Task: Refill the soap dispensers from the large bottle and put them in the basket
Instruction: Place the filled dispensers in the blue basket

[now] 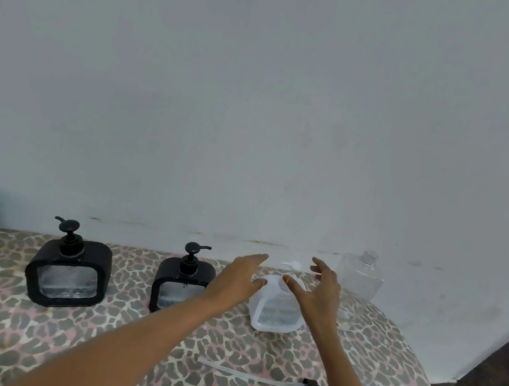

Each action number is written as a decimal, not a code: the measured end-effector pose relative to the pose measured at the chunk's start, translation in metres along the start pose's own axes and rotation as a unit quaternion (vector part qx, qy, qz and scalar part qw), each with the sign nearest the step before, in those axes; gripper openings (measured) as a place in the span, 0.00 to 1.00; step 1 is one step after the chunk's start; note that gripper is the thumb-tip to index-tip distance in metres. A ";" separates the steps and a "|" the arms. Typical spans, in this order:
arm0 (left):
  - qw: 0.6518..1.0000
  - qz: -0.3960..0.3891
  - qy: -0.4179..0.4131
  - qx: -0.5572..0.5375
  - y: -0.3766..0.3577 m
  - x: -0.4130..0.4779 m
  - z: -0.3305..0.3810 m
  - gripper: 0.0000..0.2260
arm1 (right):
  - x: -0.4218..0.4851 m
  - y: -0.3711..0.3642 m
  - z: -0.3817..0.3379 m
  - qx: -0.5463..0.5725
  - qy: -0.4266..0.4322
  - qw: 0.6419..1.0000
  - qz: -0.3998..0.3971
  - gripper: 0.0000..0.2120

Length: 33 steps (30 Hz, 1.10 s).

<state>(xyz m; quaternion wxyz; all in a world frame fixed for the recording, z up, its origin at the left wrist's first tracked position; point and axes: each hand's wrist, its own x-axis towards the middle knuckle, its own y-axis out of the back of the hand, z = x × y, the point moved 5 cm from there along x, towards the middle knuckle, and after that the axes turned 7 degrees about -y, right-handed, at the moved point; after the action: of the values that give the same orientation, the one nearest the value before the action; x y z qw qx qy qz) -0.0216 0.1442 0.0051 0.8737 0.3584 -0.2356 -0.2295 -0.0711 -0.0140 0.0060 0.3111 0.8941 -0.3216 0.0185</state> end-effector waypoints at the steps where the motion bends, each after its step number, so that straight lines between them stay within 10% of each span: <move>1: 1.000 0.008 -0.007 -0.006 0.007 -0.002 0.002 0.22 | -0.002 0.003 -0.005 0.008 0.009 1.000 0.008 0.30; 33: 0.958 0.243 0.148 0.029 0.231 -0.216 -0.176 0.18 | -0.139 -0.235 -0.182 0.068 0.122 0.961 -0.238 0.17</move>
<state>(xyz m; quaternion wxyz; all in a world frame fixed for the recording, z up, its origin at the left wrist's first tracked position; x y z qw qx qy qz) -0.0351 0.5062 0.0103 0.9172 0.3461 -0.1903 0.0518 -0.0134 0.3090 -0.0074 0.2817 0.9549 -0.0574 0.0747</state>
